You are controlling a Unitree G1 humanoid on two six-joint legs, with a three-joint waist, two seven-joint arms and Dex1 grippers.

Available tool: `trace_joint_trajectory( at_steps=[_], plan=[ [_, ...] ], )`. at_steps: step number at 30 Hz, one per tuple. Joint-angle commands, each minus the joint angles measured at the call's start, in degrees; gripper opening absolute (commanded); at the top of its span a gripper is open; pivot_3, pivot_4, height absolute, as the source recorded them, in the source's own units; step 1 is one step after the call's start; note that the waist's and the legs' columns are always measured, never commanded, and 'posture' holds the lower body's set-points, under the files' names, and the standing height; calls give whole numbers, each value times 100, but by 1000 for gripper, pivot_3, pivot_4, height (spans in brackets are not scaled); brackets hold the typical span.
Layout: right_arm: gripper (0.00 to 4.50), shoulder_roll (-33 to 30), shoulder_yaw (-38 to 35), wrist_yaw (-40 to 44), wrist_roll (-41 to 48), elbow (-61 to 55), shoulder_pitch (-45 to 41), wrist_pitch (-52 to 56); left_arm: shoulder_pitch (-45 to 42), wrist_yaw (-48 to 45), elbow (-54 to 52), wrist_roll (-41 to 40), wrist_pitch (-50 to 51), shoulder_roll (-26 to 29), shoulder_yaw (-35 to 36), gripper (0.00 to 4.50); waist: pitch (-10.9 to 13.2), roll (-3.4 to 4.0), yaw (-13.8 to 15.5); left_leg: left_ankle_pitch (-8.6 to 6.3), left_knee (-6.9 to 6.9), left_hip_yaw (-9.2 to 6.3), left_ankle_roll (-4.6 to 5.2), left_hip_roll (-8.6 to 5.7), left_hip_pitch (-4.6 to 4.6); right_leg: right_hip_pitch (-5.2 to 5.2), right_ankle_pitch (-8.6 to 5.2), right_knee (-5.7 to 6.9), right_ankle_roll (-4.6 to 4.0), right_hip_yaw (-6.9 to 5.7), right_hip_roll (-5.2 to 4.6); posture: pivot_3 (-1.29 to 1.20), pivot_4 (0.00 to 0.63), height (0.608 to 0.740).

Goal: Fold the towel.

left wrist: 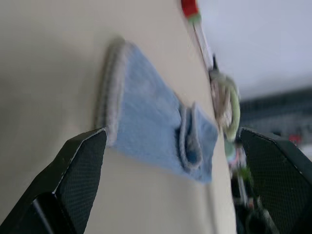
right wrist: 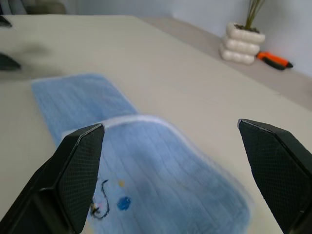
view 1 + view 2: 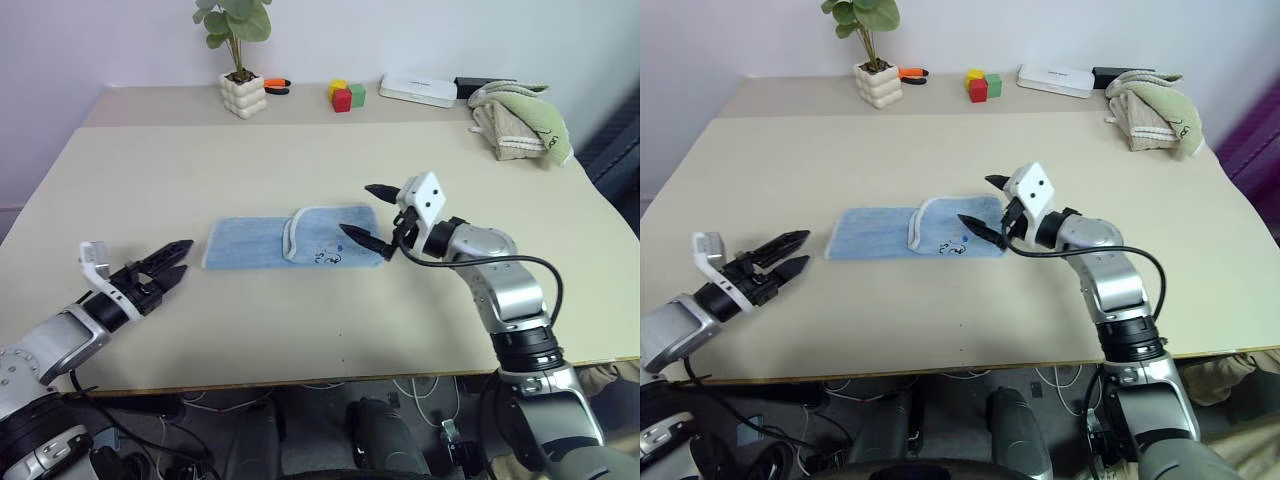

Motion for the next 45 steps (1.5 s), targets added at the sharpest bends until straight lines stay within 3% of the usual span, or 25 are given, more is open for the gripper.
trace_joint_trajectory(
  at_steps=[1, 4, 12, 31, 34, 41, 45],
  plan=[
    [4463, -340, -285, 326, 376, -415, -27, 202, 415, 937, -658, -1326, -612, -195, -440, 4500, -1, -1, 58, 0, -1, 5, 0, -2, 1, 2, 0, -6, 0, 3, -4, 0, 150, 740],
    [4463, -491, -201, 381, 249, -329, -77, 87, 702, 1606, -1056, -2007, -1279, -462, -859, 4500, -2, -3, 99, -1, 1, 4, 0, -2, 0, 5, -6, -10, -13, 3, -7, 0, 150, 740],
    [4463, -391, -31, 237, 67, -324, -50, -43, 972, 2410, -1427, -2072, -2608, -930, -1617, 4500, -3, -4, 96, 0, 2, 4, -1, -5, 0, 7, -10, -19, -23, 3, 2, 0, 150, 740],
    [4463, -308, 81, -91, -72, -401, 72, -142, 569, 2554, -1084, -1670, -3885, -1456, -2258, 4500, -3, -3, 106, 0, 3, 1, -1, -8, 11, 45, -9, -66, -25, 1, 5, 0, 150, 740],
    [4500, -307, 78, -139, -101, -401, 69, -165, 450, 2615, -953, -1814, -3915, -1512, -2286, 3686, -3, -3, 107, 0, 0, 1, 0, -8, 25, 63, -10, -73, -25, 0, 4, 0, 150, 740],
    [4500, -319, 81, -200, -160, -408, 108, -202, 345, 2541, -840, -1699, -3902, -1425, -2243, 145, -4, -2, 110, 0, 0, 0, 0, -8, 27, 67, -10, -78, -26, -1, 3, 0, 150, 740],
    [4500, -317, 85, -219, -191, -416, 122, -216, 314, 2472, -831, -1685, -3887, -1400, -2235, 66, -4, -1, 106, 0, -1, 0, 0, -9, 32, 71, -10, -80, -26, -1, 3, 0, 150, 740]
  ],
)
